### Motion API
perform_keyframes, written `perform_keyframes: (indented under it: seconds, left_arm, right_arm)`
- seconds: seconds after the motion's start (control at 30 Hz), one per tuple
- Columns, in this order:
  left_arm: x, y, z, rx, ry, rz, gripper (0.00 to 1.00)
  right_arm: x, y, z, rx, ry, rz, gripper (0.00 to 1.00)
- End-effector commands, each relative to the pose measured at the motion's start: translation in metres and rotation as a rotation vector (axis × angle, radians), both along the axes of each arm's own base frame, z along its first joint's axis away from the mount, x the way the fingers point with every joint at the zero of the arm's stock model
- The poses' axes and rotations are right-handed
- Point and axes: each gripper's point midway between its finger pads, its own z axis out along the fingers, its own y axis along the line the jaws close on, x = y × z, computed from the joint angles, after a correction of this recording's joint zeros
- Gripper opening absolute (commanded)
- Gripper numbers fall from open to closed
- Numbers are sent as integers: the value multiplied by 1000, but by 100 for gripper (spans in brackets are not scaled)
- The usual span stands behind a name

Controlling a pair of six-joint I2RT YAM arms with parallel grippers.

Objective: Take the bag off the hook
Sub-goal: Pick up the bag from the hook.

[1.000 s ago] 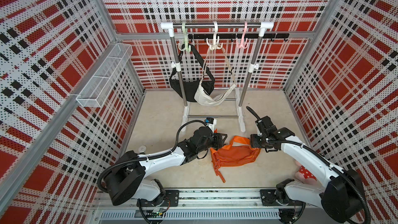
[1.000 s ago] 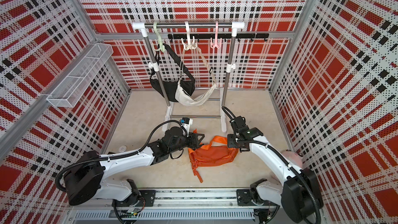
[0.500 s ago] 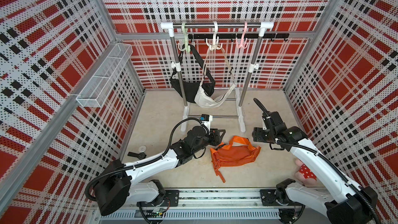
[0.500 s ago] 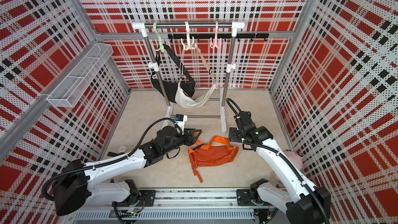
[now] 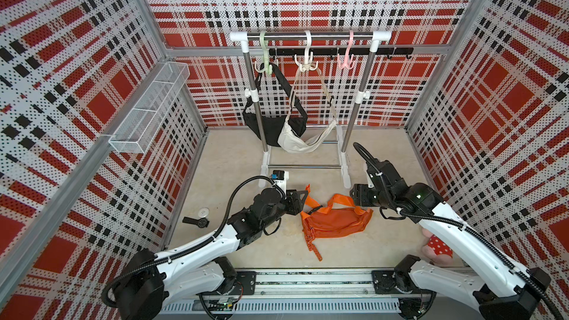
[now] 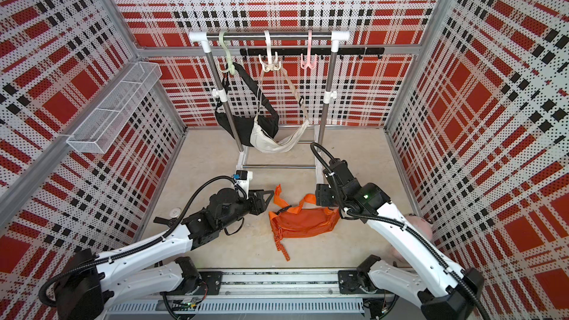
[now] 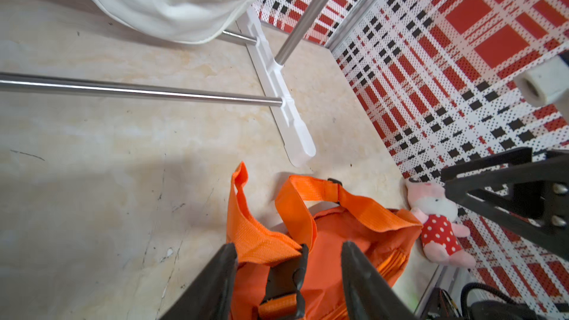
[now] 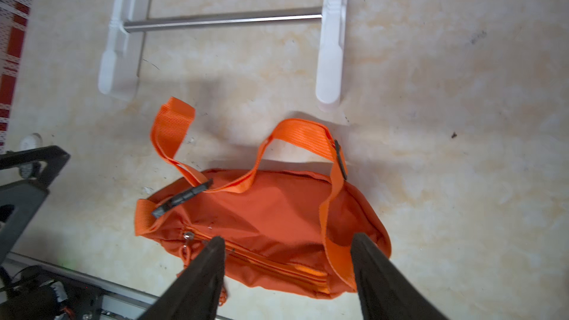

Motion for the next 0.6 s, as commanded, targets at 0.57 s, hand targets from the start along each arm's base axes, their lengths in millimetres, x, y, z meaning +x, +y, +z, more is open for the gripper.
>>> perform_keyframes:
  seconds: [0.57]
  left_arm:
    - [105, 52, 128, -7, -241, 140, 54]
  right_arm:
    - [110, 40, 145, -123, -509, 12, 59]
